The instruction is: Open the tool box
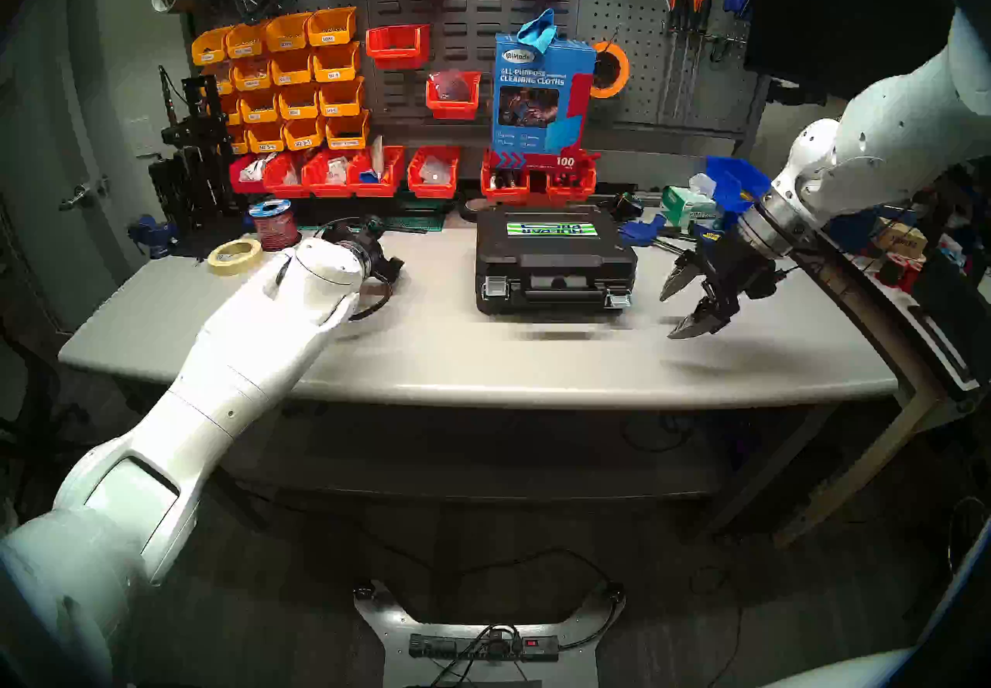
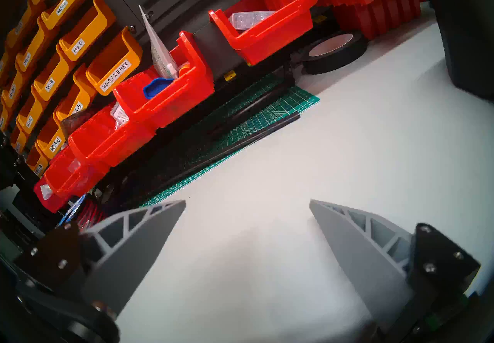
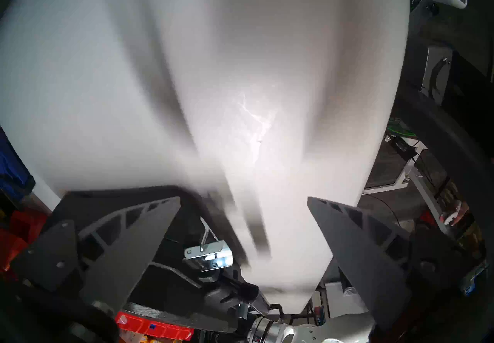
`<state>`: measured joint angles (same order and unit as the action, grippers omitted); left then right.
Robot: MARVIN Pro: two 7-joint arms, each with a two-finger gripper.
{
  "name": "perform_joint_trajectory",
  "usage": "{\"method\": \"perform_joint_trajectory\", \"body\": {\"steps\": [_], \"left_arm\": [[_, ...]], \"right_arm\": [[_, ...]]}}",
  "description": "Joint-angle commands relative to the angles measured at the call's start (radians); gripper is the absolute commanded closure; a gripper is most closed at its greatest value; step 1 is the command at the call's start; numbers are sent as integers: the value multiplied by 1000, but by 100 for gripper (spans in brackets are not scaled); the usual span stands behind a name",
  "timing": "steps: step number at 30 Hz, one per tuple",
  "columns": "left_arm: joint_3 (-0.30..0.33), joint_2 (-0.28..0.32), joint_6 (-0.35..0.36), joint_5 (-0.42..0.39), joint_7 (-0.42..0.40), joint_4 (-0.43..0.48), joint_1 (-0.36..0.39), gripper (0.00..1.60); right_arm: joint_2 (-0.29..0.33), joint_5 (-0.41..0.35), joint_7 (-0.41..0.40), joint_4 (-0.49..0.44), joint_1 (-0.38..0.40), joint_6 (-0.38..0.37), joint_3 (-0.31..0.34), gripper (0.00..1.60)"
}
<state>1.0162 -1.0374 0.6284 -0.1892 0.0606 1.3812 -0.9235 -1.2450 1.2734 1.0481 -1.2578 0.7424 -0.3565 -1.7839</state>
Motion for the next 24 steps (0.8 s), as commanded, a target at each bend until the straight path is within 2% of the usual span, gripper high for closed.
{"method": "perform_joint_trajectory", "body": {"steps": [1, 4, 12, 17, 20, 22, 24], "left_arm": [[10, -2, 0, -2, 2, 6, 17, 0], [10, -2, 0, -1, 2, 6, 17, 0], [5, 4, -9, 3, -4, 15, 16, 0], [-49, 75, -82, 52, -67, 136, 14, 0], [-67, 103, -106, 65, -100, 170, 20, 0], [-96, 156, -153, 90, -158, 242, 30, 0], [-96, 156, -153, 90, -158, 242, 30, 0]], "right_arm": [[82, -101, 29, 42, -42, 62, 21, 0], [105, -149, 63, 62, -60, 100, 37, 0], [107, -172, 99, 90, -79, 125, 46, 0], [106, -173, 97, 90, -80, 128, 46, 0], [106, -174, 98, 91, -81, 130, 46, 0], [106, -175, 100, 93, -82, 133, 47, 0], [106, -175, 100, 93, -82, 133, 47, 0]]}}
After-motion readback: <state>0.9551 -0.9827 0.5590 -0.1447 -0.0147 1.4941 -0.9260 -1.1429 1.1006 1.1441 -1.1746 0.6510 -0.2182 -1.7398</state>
